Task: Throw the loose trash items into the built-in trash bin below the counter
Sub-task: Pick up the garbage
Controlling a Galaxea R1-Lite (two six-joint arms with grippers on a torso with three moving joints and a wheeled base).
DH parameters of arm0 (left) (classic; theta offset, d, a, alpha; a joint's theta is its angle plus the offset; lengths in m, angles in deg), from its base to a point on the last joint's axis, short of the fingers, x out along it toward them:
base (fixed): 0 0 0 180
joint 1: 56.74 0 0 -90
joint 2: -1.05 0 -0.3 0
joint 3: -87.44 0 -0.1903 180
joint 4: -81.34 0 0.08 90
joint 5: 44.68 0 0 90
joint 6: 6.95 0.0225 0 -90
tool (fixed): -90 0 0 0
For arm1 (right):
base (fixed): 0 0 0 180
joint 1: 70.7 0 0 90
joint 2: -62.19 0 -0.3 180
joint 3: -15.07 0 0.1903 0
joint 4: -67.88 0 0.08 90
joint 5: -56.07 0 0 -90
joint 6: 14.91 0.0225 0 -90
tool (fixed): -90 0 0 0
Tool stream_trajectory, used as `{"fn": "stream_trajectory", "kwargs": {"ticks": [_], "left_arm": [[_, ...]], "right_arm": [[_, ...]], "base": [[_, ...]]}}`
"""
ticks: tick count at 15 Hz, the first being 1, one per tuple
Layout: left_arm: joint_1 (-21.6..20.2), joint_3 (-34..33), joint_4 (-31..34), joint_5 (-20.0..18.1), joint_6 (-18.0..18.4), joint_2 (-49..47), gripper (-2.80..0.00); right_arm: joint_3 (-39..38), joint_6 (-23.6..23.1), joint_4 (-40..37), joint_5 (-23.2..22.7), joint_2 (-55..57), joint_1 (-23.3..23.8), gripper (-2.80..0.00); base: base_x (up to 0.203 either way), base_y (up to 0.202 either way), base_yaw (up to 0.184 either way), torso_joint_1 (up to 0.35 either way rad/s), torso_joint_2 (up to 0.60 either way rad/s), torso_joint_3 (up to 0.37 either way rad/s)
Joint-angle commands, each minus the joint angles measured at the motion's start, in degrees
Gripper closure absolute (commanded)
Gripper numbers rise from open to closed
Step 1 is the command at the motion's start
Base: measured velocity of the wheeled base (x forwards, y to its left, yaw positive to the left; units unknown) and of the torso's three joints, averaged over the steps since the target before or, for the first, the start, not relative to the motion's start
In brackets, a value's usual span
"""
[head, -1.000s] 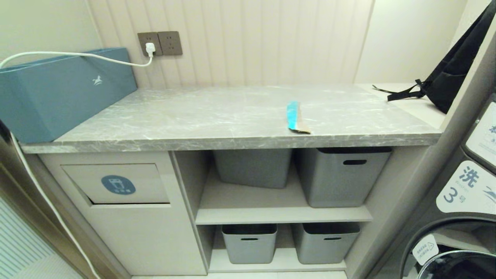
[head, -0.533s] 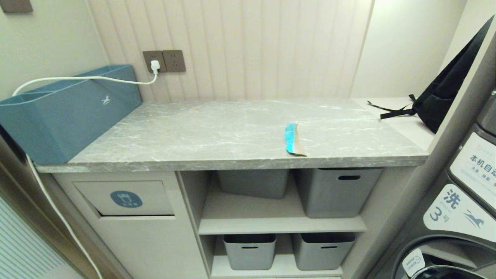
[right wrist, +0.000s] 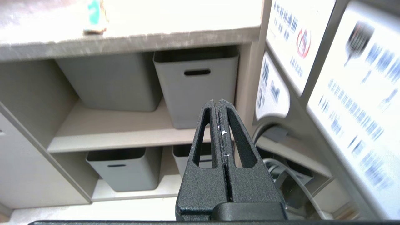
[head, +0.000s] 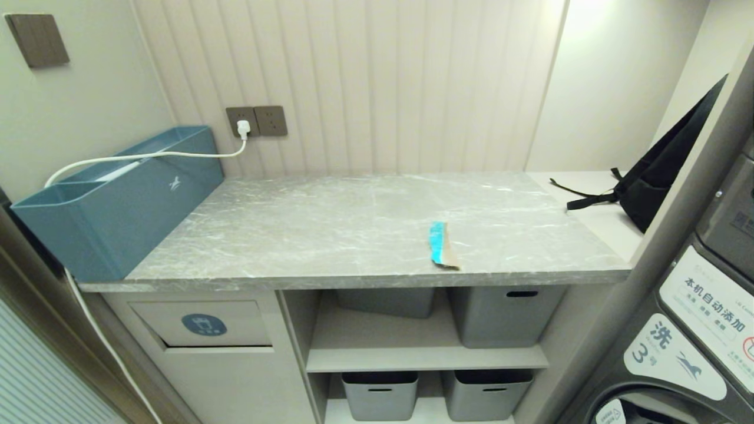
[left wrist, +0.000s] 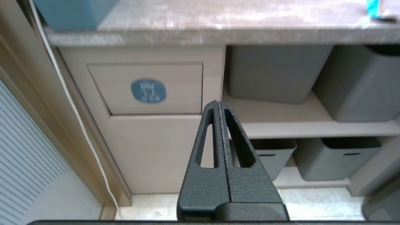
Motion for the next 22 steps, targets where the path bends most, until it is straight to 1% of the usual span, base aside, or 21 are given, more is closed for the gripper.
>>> {"fn": "stream_trajectory", "kwargs": {"ticks": [1, 4, 7, 8, 9, 12, 14, 15, 16, 17, 18, 19, 20, 22], "left_arm": [[0.0, -0.1, 0.0, 0.1, -0.1, -0.1, 0.00], [0.0, 1.0, -0.3, -0.4, -0.5, -0.1, 0.00], [0.1, 3.6, 0.4, -2.8, -0.6, -1.0, 0.00], [0.1, 5.7, 0.3, -3.8, -0.6, -3.4, 0.00], [0.1, 8.1, 0.1, -5.0, -0.6, -7.6, 0.00], [0.2, 17.4, -1.5, -10.6, -1.5, -26.7, 0.00], [0.5, 24.9, -5.2, -15.0, -2.0, -42.1, 0.00], [1.5, 28.8, -7.4, -16.5, -2.0, -49.1, 0.00], [4.1, 33.8, -9.6, -17.5, -2.1, -56.5, 0.00], [7.9, 38.4, -11.0, -17.3, -2.3, -62.5, 0.00], [13.1, 43.0, -12.2, -16.1, -2.7, -68.4, 0.00], [18.7, 47.8, -13.2, -14.2, -3.7, -74.5, 0.00], [22.7, 51.8, -13.8, -12.5, -5.0, -79.6, 0.00], [28.3, 60.1, -14.7, -9.9, -7.1, -90.2, 0.00]], "right_arm": [[-0.1, 0.1, 0.0, 0.0, 0.1, 0.0, 0.00], [-0.1, 0.1, 0.0, 0.0, 0.1, 0.0, 0.00], [-0.1, 0.1, 0.0, 0.0, 0.1, 0.0, 0.00], [-0.1, 0.1, 0.0, 0.0, 0.1, 0.0, 0.00], [-0.1, 0.1, 0.0, 0.0, 0.1, 0.0, 0.00], [-0.1, 0.0, 0.0, 0.0, 0.1, 0.0, 0.00], [-0.1, 0.0, 0.0, 0.0, 0.1, 0.0, 0.00], [-0.1, 0.0, 0.0, 0.0, 0.1, 0.0, 0.00], [-0.1, 0.0, 0.0, 0.0, 0.1, 0.0, 0.00], [-0.1, 0.0, 0.0, 0.0, 0.1, 0.0, 0.00], [-0.1, 0.0, 0.0, 0.0, 0.1, 0.0, 0.00], [-0.1, 0.0, 0.0, 0.0, 0.1, 0.0, 0.00], [-0.1, 0.0, 0.0, 0.0, 0.1, 0.0, 0.00], [-0.1, 0.0, 0.0, 0.0, 0.1, 0.0, 0.00]], "base": [[0.000, 0.000, 0.000, 0.207, -0.45, -0.244], [0.000, 0.000, 0.000, 0.076, -0.15, -0.075], [0.000, 0.000, 0.000, 0.008, -0.01, -0.006], [0.000, 0.000, 0.000, 0.000, 0.00, 0.000], [0.000, 0.000, 0.000, 0.000, 0.00, 0.000], [0.000, 0.000, 0.000, 0.000, 0.00, 0.000], [0.000, 0.000, 0.000, 0.000, 0.00, 0.000], [0.000, 0.000, 0.000, 0.000, 0.00, 0.000], [0.000, 0.000, 0.000, 0.000, 0.00, 0.000], [0.000, 0.000, 0.000, 0.000, 0.00, 0.000], [0.000, 0.000, 0.000, 0.000, 0.00, 0.000], [0.000, 0.000, 0.000, 0.000, 0.00, 0.000], [0.000, 0.000, 0.000, 0.000, 0.00, 0.000], [0.000, 0.000, 0.000, 0.000, 0.00, 0.000]]}}
